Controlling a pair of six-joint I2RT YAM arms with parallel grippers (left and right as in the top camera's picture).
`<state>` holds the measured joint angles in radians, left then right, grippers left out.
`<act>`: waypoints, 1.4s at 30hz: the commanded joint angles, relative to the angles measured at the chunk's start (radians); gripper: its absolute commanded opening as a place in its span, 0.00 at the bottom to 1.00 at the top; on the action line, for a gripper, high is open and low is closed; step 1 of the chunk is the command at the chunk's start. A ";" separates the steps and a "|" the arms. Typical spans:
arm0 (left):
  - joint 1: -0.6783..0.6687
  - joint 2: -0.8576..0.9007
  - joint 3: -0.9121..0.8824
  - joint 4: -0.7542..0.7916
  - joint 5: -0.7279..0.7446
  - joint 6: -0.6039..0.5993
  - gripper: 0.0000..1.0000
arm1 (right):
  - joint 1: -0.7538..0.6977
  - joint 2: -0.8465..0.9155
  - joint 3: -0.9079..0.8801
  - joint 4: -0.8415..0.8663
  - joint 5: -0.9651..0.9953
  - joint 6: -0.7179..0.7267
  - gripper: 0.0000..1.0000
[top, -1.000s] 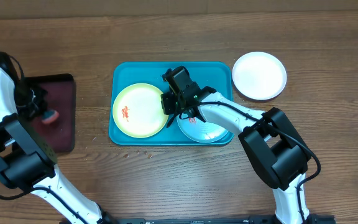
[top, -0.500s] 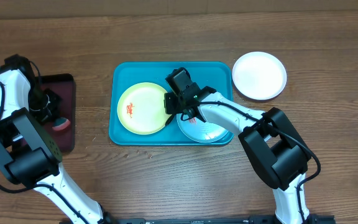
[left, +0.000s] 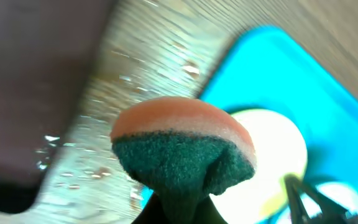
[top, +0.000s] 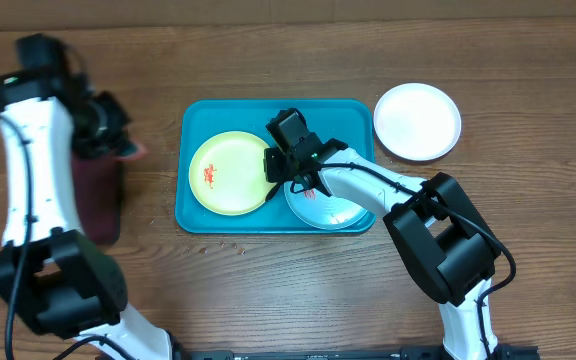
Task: Clean dirty plates on tray and stack at the side
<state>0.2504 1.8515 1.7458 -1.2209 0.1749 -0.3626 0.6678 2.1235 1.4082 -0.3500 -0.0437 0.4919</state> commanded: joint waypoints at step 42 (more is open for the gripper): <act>-0.414 0.317 -0.131 0.134 -0.077 0.012 0.22 | -0.001 0.000 -0.001 -0.018 -0.010 0.062 0.05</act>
<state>-0.1696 2.1464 1.5909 -1.0794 0.1150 -0.3595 0.6682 2.1235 1.4082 -0.3744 -0.0490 0.5476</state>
